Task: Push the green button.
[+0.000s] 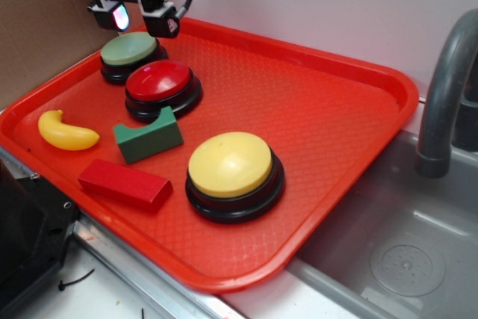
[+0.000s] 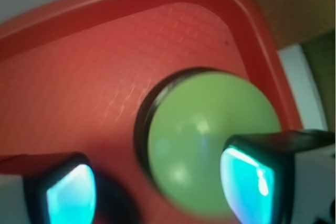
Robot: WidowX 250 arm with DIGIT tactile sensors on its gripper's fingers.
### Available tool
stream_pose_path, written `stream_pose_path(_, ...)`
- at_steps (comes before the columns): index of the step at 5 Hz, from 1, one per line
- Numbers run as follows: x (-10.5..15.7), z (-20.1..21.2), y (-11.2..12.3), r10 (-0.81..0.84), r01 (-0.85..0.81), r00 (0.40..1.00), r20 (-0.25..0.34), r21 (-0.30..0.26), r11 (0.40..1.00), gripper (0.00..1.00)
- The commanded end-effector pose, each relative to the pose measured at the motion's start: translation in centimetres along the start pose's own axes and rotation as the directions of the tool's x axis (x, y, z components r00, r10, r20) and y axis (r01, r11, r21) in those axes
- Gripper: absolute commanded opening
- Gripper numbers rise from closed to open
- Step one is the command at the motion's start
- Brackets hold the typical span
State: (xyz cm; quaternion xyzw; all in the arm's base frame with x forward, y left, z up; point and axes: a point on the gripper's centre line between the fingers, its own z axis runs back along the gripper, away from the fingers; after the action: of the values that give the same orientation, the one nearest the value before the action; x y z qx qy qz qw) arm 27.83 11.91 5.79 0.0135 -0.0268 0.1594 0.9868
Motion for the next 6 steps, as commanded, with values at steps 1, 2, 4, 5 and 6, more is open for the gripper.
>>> stream_pose_path(1, 0.8, -0.9, 2.0, -0.005, 0.005, 1.0, 0.009, 0.017, 1.0, 1.0)
stream_pose_path(2, 0.6, -1.2, 1.7, -0.004, 0.004, 1.0, -0.011, 0.021, 1.0, 1.0)
stream_pose_path(4, 0.2, 1.7, 1.4, 0.007, -0.007, 1.0, -0.003, 0.017, 1.0, 1.0)
stream_pose_path(5, 0.2, 3.7, 1.5, 0.014, -0.014, 1.0, -0.022, 0.004, 1.0, 1.0)
stream_pose_path(6, 0.3, 4.9, 1.3, 0.013, -0.013, 1.0, 0.004, 0.017, 1.0, 1.0)
